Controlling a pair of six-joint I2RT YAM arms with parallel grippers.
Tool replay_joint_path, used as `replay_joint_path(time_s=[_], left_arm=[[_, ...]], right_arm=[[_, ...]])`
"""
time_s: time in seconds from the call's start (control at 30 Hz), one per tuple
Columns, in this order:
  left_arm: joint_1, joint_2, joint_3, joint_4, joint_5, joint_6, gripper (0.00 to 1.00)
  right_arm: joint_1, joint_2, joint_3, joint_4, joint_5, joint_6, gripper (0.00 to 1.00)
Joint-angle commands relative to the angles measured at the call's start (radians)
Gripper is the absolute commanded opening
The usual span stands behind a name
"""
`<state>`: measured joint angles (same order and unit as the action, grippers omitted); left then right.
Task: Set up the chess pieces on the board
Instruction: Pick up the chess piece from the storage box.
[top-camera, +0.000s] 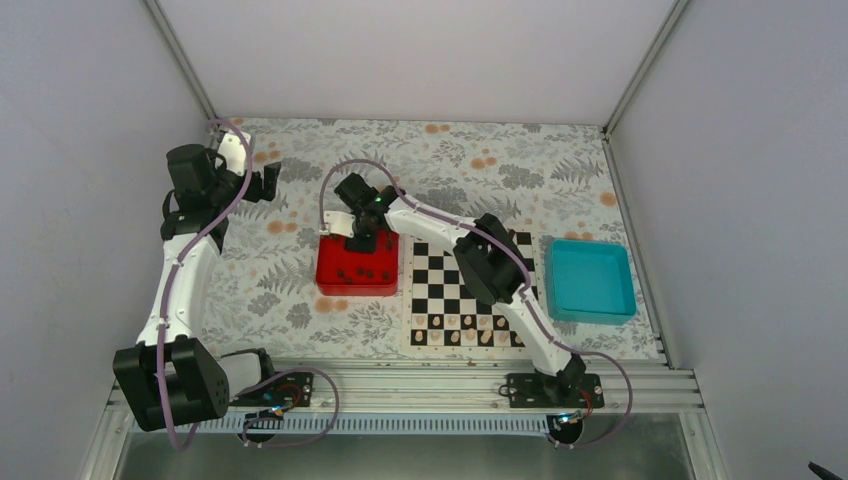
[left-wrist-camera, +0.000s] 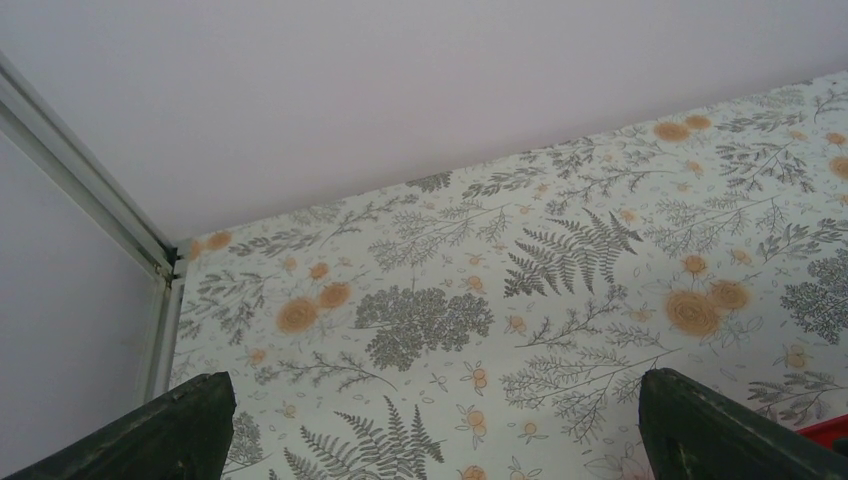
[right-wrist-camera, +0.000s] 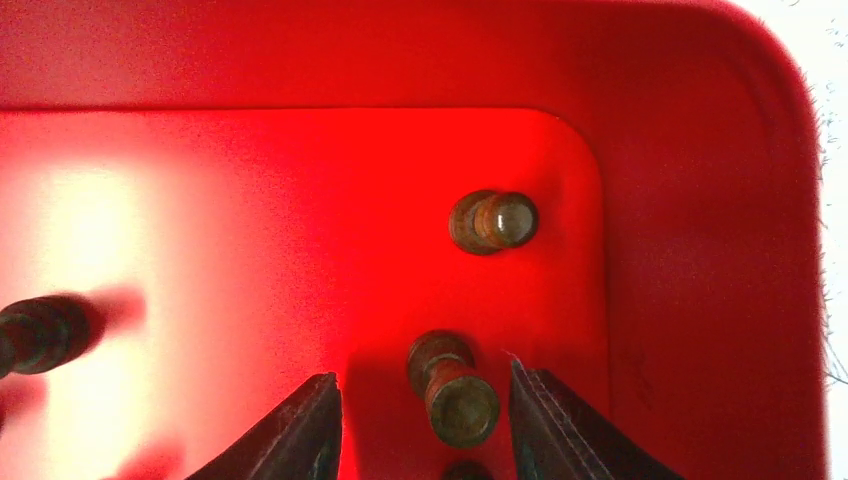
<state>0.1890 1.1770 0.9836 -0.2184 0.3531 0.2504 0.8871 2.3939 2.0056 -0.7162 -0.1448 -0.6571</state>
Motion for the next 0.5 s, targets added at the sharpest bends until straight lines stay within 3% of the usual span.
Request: replay_joint_path(time_s=[0.0, 0.33, 0.47], left_arm=[[0.005, -0.006, -0.011, 0.013, 0.024, 0.003, 1.0], [0.008, -0.004, -0.013, 0.014, 0.027, 0.004, 1.0], [0.009, -0.004, -0.013, 0.014, 0.027, 0.004, 1.0]], right_arm=[[-0.002, 0.033, 0.044, 0.024, -0.009, 0.011, 0.45], [0.002, 0.048, 0.058, 0.051, -0.015, 0.02, 0.43], [0.002, 0.06, 0.073, 0.042, -0.012, 0.02, 0.29]])
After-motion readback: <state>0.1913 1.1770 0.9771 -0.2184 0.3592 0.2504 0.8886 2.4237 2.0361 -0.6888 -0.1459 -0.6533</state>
